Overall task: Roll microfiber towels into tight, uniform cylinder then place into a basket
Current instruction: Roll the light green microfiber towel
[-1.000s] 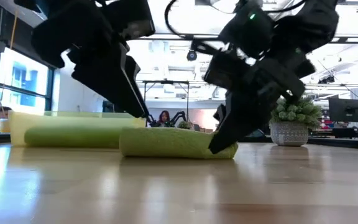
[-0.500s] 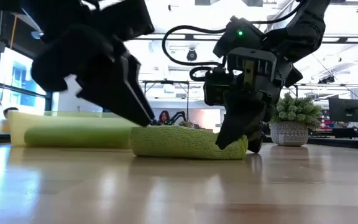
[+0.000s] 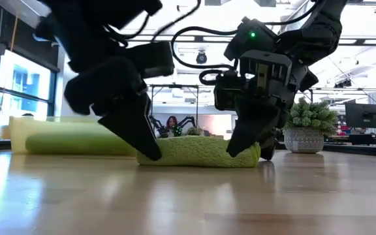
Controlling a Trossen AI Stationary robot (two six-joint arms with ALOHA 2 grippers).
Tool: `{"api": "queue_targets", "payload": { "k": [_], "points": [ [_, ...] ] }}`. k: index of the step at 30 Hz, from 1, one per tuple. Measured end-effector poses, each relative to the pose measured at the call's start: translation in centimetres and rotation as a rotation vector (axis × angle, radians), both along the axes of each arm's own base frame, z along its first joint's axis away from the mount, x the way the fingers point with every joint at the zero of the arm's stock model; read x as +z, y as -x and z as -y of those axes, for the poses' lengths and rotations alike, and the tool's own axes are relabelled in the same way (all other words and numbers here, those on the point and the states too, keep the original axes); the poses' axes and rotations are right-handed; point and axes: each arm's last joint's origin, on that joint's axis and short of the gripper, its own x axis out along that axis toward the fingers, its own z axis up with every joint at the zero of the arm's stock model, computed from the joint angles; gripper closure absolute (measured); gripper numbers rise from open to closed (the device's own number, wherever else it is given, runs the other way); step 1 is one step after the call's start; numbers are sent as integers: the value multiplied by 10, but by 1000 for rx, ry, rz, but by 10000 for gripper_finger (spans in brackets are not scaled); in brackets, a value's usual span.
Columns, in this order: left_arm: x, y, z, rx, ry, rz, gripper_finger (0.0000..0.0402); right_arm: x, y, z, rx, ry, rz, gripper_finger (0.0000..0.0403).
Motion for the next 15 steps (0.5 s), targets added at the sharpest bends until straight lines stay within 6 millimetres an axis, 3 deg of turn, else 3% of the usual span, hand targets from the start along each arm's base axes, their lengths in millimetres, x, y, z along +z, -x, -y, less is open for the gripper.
{"api": "queue_targets", "payload": {
  "k": [5, 9, 15],
  "points": [
    [1, -4, -16, -2, 201, -22, 388, 0, 0, 0, 16, 15, 10, 373],
    [1, -7, -31, 24, 329, -36, 380, 0, 0, -1, 17, 18, 12, 363],
    [0, -7, -46, -87, 525, -80, 391, 0, 0, -2, 64, 14, 29, 344]
  ]
}}
